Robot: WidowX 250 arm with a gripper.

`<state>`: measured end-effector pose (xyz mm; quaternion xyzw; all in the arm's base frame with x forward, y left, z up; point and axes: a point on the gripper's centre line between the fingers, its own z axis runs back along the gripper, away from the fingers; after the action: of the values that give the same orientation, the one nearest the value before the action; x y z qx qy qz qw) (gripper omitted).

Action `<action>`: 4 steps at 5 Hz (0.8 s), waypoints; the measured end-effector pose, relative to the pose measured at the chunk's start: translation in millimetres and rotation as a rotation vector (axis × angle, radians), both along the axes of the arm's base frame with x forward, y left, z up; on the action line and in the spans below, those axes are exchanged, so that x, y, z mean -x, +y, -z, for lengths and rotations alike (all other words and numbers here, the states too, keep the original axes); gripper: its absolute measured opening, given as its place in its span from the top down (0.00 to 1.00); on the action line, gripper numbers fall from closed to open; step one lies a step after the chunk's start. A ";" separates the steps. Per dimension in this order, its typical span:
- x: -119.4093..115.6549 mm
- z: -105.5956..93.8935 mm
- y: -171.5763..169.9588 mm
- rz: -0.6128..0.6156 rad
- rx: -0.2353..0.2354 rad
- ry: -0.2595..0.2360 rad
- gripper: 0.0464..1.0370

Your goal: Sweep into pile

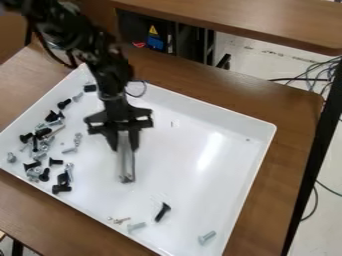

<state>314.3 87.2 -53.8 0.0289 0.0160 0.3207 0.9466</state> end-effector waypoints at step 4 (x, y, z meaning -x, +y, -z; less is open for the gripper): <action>23.8 -8.3 76.2 0.128 -0.018 0.101 0.34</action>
<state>290.5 163.4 -45.5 0.0545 0.0587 0.2577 0.9629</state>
